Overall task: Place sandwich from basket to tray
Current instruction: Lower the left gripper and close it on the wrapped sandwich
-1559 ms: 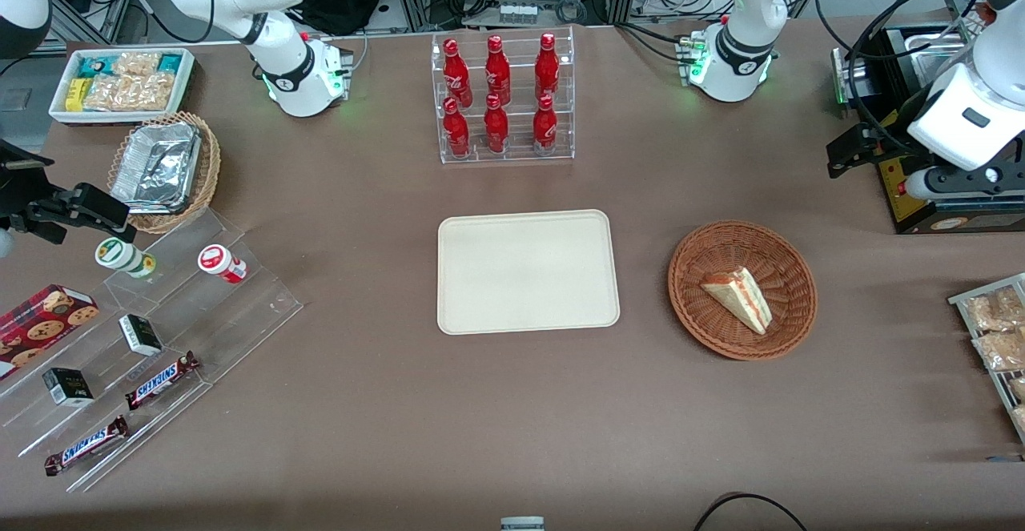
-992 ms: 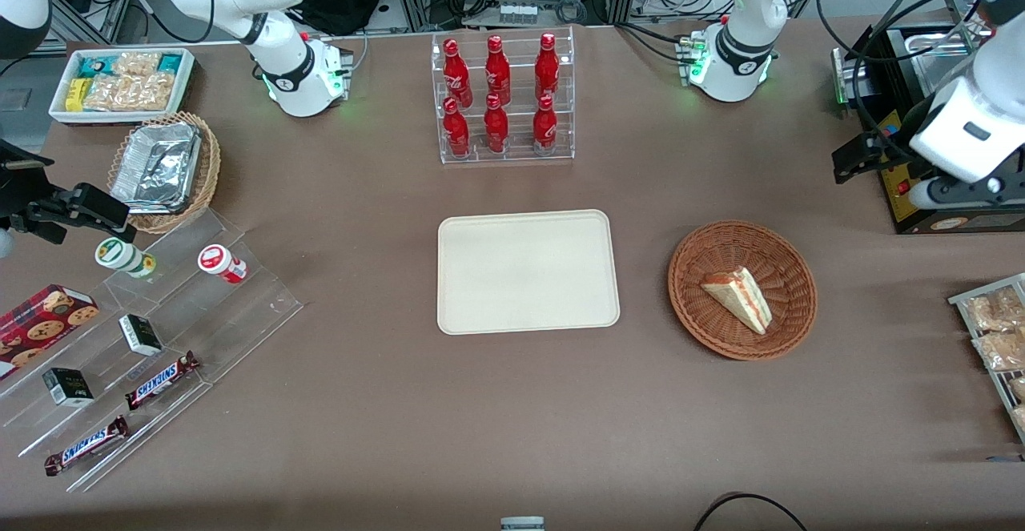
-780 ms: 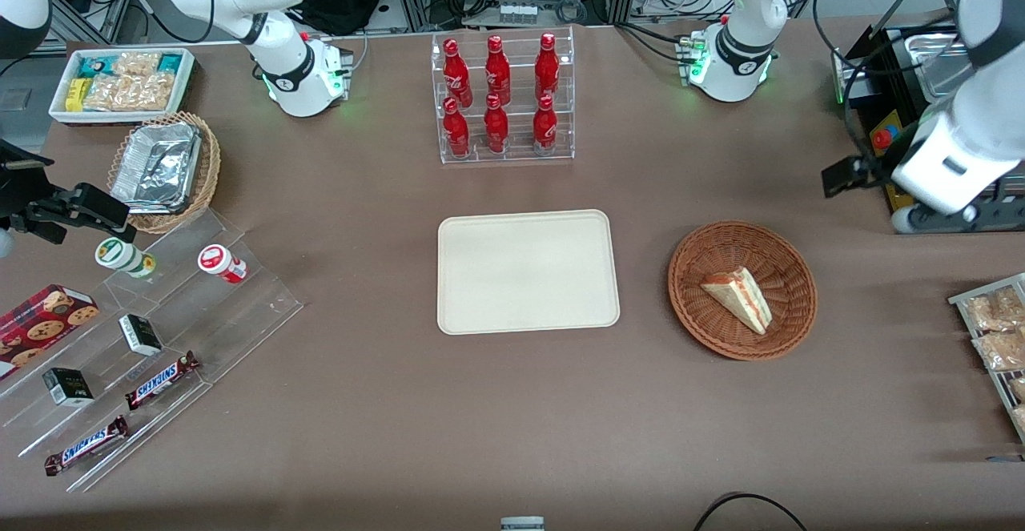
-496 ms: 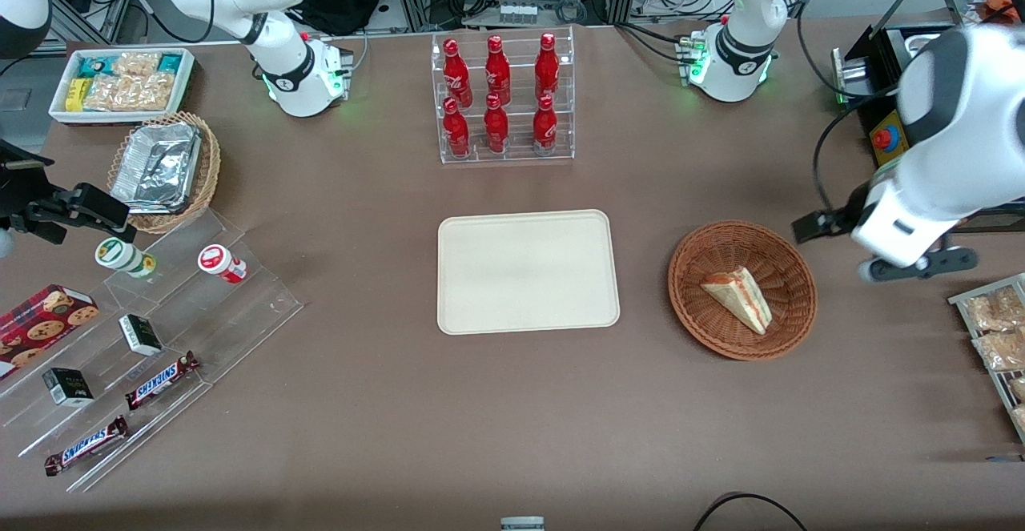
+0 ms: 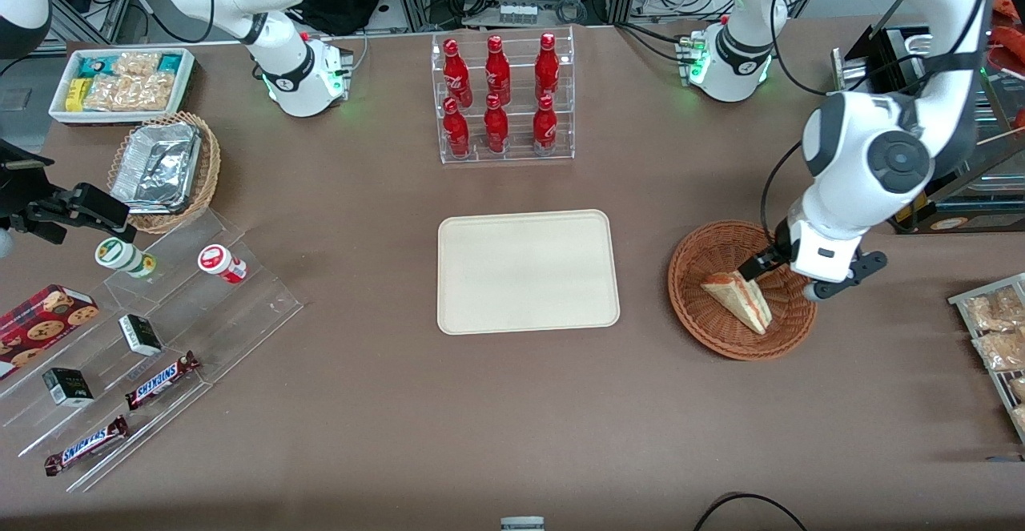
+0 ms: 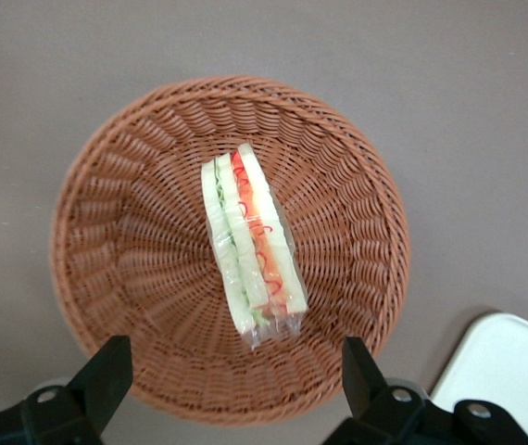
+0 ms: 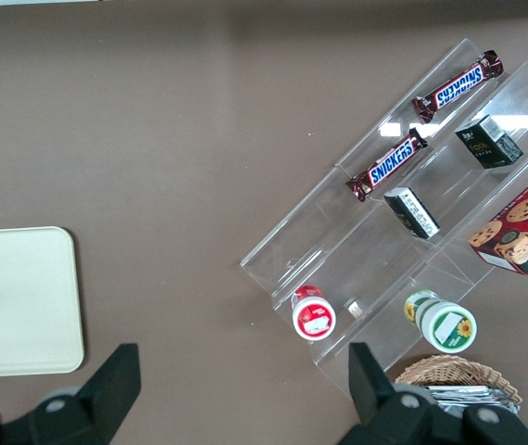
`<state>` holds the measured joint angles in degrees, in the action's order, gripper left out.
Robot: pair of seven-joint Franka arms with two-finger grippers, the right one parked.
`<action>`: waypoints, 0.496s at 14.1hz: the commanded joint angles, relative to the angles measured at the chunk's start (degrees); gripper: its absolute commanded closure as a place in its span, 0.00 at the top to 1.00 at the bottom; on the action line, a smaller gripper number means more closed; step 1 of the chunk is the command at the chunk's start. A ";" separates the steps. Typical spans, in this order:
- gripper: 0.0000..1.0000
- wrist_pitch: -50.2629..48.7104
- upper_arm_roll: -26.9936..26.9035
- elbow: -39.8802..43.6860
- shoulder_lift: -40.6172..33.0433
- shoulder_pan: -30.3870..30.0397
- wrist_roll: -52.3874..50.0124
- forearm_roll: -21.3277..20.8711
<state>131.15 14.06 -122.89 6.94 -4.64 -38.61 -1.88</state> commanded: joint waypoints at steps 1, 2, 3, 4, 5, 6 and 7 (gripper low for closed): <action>1.00 4.90 -0.09 -4.29 -0.10 0.42 -6.54 -0.76; 1.00 5.60 0.00 -4.38 0.26 0.42 -8.30 -0.85; 1.00 6.39 0.00 -4.55 0.62 0.42 -9.02 -0.85; 1.00 6.57 0.17 -4.47 1.40 0.42 -9.28 -0.76; 1.00 6.66 0.26 -4.47 2.02 0.51 -9.29 -0.85; 1.00 7.53 0.26 -4.29 3.16 0.51 -9.29 -0.76; 1.00 9.54 0.26 -4.38 4.12 0.51 -9.29 -0.85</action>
<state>137.57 14.33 -127.17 9.25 -4.64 -45.98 -1.88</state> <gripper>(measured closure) 0.000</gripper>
